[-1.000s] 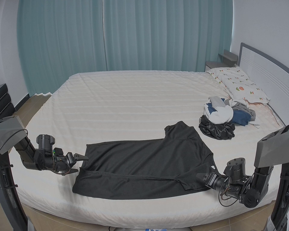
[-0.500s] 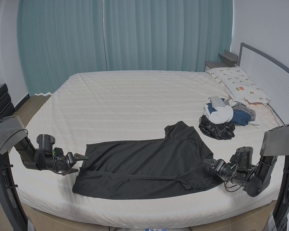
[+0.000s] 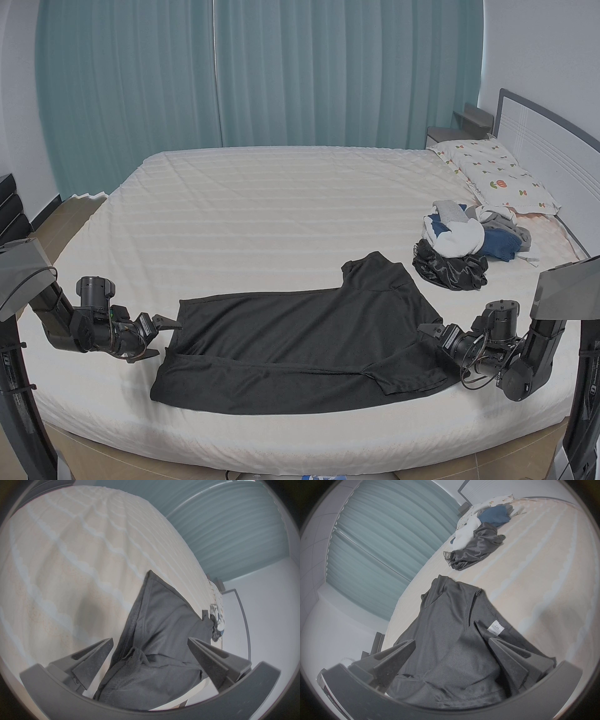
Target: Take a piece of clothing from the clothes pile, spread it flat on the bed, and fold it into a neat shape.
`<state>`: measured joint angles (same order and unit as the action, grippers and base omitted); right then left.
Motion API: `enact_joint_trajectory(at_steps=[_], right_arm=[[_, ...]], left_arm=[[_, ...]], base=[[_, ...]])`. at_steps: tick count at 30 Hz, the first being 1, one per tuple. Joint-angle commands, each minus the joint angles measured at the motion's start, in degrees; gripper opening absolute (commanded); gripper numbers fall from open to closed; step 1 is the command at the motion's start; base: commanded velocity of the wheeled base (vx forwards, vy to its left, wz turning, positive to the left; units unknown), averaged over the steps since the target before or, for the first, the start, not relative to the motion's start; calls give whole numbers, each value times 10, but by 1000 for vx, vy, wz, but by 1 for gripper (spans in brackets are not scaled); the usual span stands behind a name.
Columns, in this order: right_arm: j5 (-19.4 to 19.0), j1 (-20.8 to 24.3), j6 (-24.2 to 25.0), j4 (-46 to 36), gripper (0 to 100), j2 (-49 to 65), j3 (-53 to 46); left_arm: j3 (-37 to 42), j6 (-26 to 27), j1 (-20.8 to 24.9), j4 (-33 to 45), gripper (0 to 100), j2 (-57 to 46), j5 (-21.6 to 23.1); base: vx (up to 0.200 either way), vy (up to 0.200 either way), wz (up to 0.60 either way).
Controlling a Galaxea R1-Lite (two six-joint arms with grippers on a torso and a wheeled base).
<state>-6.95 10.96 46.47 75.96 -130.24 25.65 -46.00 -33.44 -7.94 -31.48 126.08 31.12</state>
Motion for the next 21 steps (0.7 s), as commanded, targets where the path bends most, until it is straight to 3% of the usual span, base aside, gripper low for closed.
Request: enact_joint_trajectory(at_steps=[1, 7, 8, 21], right_arm=[[-7, -1, 0, 1, 100, -33, 20], [-8, -1, 0, 1, 100, -44, 30], [-8, -1, 0, 1, 0, -47, 31], [-5, -16, -1, 2, 0, -55, 42]], left_arm=[[-3, -19, 16, -1, 100, -13, -14], [1, -18, 26, 3, 100, -14, -19], [1, -17, 27, 3, 100, -14, -25], [3, -14, 30, 4, 100, -9, -45]], base=[[0, 0, 0], [0, 0, 0], [0, 0, 0], [0, 0, 0]])
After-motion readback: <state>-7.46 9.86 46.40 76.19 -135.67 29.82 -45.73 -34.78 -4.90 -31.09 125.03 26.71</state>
